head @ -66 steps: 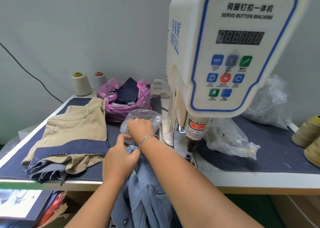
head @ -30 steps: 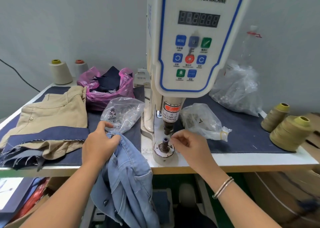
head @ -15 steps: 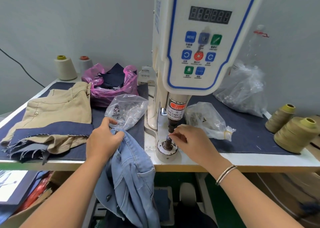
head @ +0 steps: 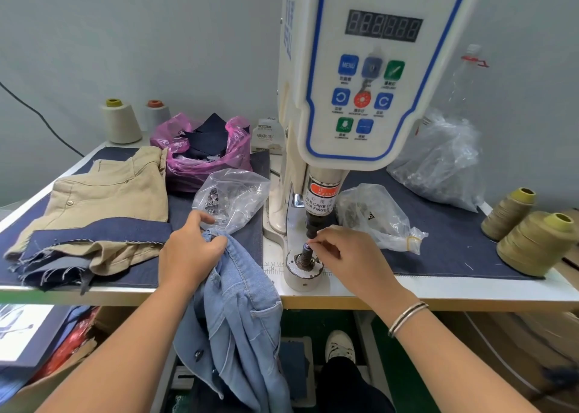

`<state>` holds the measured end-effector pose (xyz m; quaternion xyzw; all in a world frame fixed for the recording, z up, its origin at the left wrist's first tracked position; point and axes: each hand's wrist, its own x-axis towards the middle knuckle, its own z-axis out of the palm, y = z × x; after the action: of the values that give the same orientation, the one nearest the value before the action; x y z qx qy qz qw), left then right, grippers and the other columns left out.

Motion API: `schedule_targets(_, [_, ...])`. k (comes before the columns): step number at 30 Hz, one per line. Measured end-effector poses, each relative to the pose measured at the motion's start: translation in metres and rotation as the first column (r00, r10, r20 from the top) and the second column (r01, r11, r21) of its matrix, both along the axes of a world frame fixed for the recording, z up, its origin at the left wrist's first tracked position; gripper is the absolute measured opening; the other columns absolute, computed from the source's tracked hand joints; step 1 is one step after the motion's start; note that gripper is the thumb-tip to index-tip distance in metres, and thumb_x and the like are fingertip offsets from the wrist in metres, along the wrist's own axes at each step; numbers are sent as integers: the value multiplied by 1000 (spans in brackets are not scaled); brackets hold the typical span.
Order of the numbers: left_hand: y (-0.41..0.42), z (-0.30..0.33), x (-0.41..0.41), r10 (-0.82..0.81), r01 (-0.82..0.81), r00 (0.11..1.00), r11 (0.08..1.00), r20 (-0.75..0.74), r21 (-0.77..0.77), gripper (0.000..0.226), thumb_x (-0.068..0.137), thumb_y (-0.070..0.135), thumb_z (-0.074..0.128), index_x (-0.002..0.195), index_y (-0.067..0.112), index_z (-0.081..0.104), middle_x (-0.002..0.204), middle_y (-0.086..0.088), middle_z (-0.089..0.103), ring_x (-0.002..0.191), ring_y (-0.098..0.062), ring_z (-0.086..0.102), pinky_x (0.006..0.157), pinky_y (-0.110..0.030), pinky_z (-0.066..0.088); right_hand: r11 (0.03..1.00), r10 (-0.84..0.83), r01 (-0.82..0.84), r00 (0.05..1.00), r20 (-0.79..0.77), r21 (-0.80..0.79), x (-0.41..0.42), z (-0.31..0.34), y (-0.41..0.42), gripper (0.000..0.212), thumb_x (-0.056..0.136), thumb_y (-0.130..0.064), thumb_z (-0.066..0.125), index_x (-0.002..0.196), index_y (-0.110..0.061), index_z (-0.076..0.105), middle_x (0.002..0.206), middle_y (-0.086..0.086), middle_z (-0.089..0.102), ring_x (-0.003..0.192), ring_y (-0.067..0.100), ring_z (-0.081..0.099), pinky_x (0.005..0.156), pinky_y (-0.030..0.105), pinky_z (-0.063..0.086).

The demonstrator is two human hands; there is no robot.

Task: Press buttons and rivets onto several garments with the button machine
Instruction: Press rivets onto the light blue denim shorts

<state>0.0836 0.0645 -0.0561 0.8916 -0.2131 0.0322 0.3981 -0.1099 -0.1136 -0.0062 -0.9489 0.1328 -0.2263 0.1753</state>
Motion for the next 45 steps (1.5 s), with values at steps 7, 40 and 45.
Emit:
schedule_targets(7, [-1, 0, 0, -6, 6, 1000, 1000, 15, -2, 25, 75, 23, 61, 97, 30, 51, 61, -1, 59, 63, -23, 56, 58, -36, 44, 1000, 0, 1, 999, 33, -17, -2, -1, 2, 15, 89, -23, 65, 99, -15, 73, 90, 1, 72, 73, 10, 61, 63, 6, 33])
schedule_targets(40, [-7, 111, -38, -807, 765, 341, 536, -482, -357, 40, 63, 42, 73, 101, 31, 68, 95, 6, 68, 88, -13, 67, 76, -21, 51, 372, 268, -43, 961, -63, 927, -34, -28, 45, 33, 66, -31, 73, 97, -19, 74, 101, 1, 73, 98, 15, 68, 86, 27, 50])
schedule_targets(45, [-6, 102, -28, -665, 869, 368, 494, -650, -13, 60, 57, 54, 78, 106, 22, 63, 106, -4, 70, 95, -17, 67, 87, -31, 53, -113, 56, -130, 989, 137, 985, -49, -22, 31, 24, 70, -7, 63, 92, -6, 71, 90, 15, 69, 78, 22, 66, 63, 25, 50])
